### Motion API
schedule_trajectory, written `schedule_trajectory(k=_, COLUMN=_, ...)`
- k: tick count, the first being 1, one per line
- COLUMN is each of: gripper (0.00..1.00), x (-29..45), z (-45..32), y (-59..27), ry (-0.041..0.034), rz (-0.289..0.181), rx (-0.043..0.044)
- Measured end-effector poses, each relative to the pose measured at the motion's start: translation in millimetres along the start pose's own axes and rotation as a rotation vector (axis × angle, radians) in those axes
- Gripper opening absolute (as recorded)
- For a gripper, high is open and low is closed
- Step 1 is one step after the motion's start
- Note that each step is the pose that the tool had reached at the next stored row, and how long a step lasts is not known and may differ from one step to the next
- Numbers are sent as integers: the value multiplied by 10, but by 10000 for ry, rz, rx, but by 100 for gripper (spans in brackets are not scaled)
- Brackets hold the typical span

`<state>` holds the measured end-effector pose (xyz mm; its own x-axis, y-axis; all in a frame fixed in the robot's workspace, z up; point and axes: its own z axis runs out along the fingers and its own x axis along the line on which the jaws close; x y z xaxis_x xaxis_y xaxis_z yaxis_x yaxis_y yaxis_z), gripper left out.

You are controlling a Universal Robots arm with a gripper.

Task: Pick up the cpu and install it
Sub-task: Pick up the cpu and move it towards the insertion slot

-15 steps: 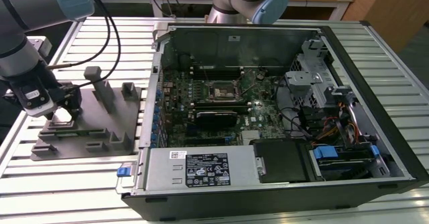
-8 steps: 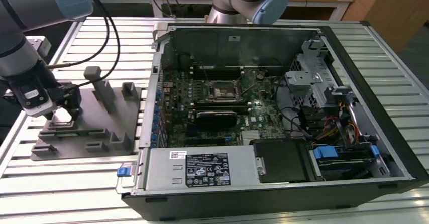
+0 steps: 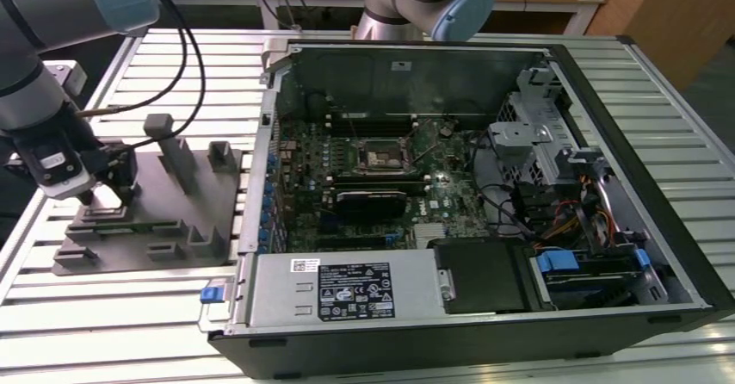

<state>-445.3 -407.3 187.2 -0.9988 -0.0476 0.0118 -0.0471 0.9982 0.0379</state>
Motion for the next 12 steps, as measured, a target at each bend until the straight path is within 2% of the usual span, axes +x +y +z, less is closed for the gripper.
schedule_trajectory(k=5, gripper=54, x=1, z=-129, y=5, ry=-1, rz=0, rx=0)
schedule_trajectory(k=12, gripper=54, x=5, z=-424, y=16, ry=1, rz=0, rx=1)
